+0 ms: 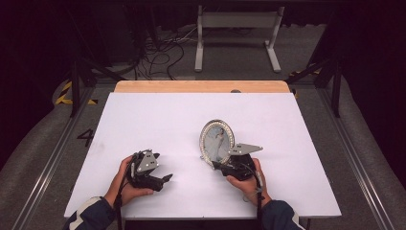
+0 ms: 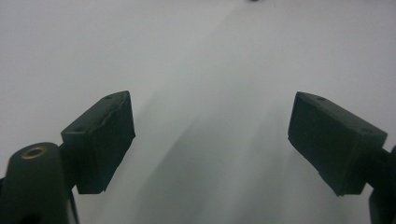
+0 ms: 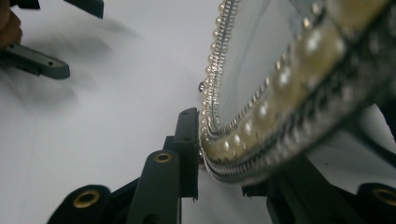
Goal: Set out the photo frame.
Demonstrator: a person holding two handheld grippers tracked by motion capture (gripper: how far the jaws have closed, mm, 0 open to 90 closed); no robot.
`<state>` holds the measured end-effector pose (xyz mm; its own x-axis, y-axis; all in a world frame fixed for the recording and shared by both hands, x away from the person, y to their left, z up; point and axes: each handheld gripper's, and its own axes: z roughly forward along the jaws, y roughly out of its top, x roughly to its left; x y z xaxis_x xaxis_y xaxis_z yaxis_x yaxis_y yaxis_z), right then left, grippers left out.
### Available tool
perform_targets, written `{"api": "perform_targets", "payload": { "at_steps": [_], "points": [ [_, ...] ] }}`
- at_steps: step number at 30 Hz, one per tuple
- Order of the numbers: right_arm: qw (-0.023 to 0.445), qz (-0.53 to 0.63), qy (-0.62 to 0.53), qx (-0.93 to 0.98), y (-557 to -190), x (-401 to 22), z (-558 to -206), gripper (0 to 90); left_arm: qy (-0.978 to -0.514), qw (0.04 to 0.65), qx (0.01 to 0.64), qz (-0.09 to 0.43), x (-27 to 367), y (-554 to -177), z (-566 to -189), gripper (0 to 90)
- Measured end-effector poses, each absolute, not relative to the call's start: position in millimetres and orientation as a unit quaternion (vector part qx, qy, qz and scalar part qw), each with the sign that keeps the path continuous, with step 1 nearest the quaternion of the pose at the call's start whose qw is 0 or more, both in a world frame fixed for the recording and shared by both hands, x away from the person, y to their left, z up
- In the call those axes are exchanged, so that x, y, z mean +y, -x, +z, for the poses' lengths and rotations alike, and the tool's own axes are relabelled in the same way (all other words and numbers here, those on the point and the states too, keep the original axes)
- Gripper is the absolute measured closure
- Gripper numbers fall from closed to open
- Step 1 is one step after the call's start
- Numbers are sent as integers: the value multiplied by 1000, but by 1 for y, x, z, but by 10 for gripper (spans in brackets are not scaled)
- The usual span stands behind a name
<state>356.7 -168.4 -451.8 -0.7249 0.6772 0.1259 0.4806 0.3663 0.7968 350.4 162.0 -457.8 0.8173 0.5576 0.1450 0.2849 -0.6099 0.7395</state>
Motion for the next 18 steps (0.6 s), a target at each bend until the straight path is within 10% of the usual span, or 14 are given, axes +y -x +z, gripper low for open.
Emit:
{"api": "perform_targets", "payload": {
  "at_steps": [18],
  "points": [
    [191, 456, -360, 791, -327, -194, -419, 700, -855, 464, 209, 99, 100, -415, -441, 168]
  ]
}}
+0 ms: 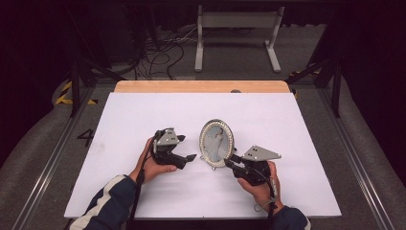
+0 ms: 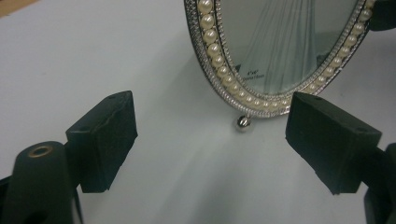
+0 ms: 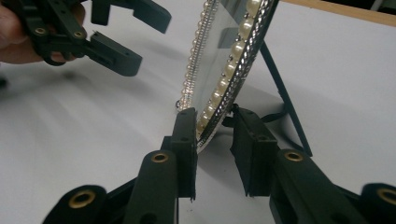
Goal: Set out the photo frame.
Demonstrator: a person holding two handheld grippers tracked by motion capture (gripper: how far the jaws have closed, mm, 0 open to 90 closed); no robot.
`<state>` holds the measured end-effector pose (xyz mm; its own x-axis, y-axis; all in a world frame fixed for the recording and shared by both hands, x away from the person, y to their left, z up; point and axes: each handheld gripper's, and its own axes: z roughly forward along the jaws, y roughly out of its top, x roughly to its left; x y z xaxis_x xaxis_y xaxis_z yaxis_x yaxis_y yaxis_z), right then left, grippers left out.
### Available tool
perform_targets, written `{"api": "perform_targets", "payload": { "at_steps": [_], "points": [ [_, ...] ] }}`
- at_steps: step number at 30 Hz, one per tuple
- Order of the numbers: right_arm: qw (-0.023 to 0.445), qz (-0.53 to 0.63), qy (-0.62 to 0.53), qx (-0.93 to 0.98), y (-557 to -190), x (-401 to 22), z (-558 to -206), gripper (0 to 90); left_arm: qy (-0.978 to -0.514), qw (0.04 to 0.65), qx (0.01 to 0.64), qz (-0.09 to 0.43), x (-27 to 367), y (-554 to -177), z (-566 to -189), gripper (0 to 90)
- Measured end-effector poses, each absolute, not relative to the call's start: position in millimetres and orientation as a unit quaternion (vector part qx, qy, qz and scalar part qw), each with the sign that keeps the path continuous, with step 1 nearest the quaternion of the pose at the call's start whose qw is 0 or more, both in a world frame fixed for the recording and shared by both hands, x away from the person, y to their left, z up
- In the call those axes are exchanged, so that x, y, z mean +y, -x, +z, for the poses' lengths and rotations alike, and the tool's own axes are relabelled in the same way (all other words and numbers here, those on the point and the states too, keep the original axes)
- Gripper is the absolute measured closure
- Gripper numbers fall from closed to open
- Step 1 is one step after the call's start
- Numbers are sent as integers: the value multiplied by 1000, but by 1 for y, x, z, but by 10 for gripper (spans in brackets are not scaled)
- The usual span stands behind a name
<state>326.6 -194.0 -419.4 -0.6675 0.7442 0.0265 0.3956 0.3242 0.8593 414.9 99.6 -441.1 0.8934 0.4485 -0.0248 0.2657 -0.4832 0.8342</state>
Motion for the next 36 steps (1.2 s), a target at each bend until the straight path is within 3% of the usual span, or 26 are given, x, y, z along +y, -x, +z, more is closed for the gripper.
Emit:
{"api": "perform_targets", "payload": {
  "at_steps": [7, 15, 29, 36],
  "points": [
    [214, 472, -365, 774, -322, -199, -411, 703, -856, 470, 200, 82, 84, -431, -449, 174],
    [222, 484, -353, 770, -320, -198, -409, 815, -864, 465, 186, 56, 66, -441, -460, 188],
    [225, 482, -351, 771, -321, -198, -409, 819, -863, 479, 159, 38, 61, -432, -452, 264],
    [217, 486, -355, 769, -324, -201, -410, 820, -860, 475, 182, 40, 67, -432, -451, 411]
  ]
}}
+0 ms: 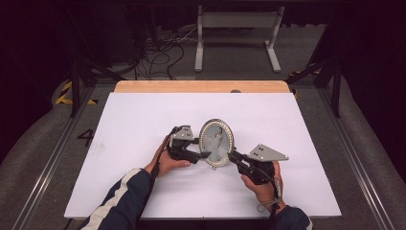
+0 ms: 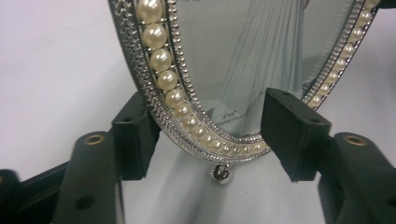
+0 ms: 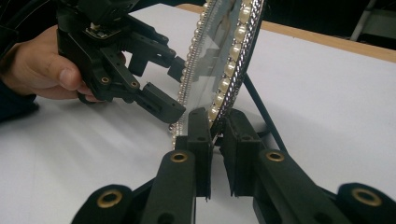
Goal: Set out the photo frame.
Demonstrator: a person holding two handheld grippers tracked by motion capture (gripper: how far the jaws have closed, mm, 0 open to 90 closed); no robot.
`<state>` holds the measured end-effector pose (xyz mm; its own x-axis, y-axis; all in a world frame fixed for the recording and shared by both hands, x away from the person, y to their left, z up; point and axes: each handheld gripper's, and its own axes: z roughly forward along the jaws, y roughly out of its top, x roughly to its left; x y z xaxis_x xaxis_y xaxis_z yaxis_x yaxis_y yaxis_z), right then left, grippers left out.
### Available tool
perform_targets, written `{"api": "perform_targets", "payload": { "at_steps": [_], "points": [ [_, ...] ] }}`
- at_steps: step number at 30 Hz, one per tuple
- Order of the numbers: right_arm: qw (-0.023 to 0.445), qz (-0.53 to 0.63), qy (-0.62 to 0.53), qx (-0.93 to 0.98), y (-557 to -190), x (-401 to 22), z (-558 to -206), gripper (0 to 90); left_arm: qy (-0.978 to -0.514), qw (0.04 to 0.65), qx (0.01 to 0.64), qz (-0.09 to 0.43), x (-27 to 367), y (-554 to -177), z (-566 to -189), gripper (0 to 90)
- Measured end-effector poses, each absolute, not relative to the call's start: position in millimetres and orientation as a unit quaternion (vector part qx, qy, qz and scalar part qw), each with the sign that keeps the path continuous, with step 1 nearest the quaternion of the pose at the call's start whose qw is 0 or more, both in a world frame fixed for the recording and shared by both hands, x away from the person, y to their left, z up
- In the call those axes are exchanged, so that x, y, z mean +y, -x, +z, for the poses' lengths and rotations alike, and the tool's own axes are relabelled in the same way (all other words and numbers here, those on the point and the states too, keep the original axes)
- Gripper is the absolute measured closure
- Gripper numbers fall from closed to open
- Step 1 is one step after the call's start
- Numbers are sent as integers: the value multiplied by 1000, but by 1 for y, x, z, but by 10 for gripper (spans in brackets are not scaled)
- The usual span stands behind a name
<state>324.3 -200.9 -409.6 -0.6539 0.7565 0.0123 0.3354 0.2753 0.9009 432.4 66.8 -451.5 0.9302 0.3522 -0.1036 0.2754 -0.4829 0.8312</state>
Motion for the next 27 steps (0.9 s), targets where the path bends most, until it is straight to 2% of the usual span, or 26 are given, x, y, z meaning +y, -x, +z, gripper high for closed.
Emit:
{"api": "perform_targets", "payload": {
  "at_steps": [18, 21, 23, 27],
  "points": [
    [221, 489, -365, 761, -337, -203, -412, 801, -872, 450, 182, 61, 75, -423, -450, 466],
    [221, 489, -363, 762, -338, -203, -412, 801, -867, 460, 182, 62, 77, -424, -448, 440],
    [229, 486, -364, 761, -337, -201, -411, 795, -860, 470, 188, 69, 76, -424, -444, 377],
    [235, 488, -366, 757, -336, -202, -410, 780, -856, 477, 185, 72, 77, -422, -441, 379]
  ]
}}
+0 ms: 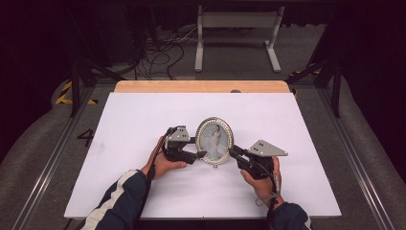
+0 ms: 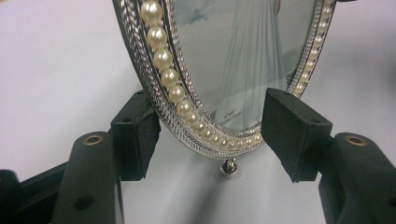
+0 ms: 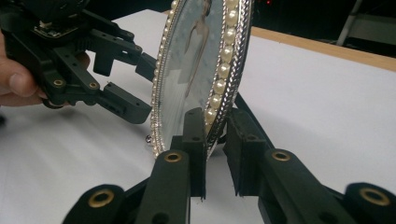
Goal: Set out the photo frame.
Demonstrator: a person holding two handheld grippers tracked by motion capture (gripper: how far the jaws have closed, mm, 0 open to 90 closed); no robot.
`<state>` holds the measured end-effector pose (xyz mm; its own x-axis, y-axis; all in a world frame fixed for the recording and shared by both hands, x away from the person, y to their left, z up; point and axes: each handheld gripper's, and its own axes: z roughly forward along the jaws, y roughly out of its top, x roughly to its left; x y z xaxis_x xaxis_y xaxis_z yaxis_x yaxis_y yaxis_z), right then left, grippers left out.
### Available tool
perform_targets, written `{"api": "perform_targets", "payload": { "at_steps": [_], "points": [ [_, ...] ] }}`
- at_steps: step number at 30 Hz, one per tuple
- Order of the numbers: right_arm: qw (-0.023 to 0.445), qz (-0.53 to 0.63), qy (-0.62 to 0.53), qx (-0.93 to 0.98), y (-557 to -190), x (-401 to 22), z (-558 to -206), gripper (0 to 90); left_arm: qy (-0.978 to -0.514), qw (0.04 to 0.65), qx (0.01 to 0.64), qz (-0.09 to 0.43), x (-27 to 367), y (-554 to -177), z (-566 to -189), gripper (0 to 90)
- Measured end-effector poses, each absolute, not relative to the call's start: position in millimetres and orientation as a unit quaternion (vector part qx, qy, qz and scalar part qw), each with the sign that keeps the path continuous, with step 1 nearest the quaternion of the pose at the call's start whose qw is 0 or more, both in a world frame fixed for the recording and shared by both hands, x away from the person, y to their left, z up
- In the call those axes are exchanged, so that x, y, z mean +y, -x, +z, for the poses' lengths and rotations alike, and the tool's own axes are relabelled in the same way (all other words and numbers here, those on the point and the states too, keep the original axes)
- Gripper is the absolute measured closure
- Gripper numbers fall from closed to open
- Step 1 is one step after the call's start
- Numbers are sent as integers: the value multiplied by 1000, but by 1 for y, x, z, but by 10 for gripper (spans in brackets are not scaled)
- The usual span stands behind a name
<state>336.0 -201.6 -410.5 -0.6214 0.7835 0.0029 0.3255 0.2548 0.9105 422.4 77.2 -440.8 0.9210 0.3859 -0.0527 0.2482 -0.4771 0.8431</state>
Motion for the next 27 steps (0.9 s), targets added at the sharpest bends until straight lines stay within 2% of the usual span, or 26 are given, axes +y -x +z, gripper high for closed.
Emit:
{"api": "perform_targets", "payload": {
  "at_steps": [3, 15, 27],
  "points": [
    [238, 492, -370, 751, -336, -203, -410, 771, -853, 481, 187, 78, 79, -422, -439, 397],
    [245, 490, -370, 750, -336, -202, -409, 794, -852, 475, 192, 105, 84, -421, -436, 586],
    [246, 489, -373, 749, -339, -202, -410, 787, -862, 456, 182, 129, 83, -415, -435, 611]
  ]
}}
